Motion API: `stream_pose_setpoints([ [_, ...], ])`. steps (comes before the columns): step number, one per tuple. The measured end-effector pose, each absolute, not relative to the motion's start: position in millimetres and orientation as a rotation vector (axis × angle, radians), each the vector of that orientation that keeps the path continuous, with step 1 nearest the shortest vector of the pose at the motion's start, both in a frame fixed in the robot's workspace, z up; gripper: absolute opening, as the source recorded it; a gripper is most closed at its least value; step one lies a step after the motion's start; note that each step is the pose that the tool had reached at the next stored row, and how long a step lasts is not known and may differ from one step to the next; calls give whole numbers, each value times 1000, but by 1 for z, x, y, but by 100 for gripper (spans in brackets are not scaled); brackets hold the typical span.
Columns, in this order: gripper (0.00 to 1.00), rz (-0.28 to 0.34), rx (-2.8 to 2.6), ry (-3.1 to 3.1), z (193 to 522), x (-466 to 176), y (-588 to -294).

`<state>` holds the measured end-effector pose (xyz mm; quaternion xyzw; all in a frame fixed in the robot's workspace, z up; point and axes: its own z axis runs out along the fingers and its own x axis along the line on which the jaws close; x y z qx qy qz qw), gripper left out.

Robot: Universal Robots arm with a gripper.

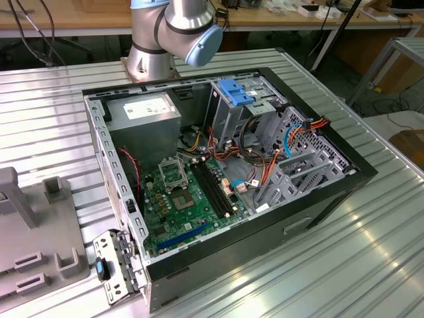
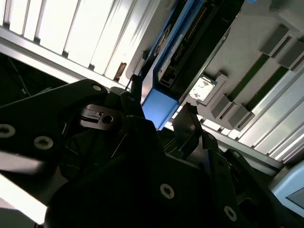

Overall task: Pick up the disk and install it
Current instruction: 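Pick up the disk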

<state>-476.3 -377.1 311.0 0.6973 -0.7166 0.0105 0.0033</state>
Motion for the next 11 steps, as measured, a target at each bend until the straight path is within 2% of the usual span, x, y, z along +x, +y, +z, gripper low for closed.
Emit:
stream_pose_setpoints([
  [11,53,33,2179,-2253,308,-475,-374],
])
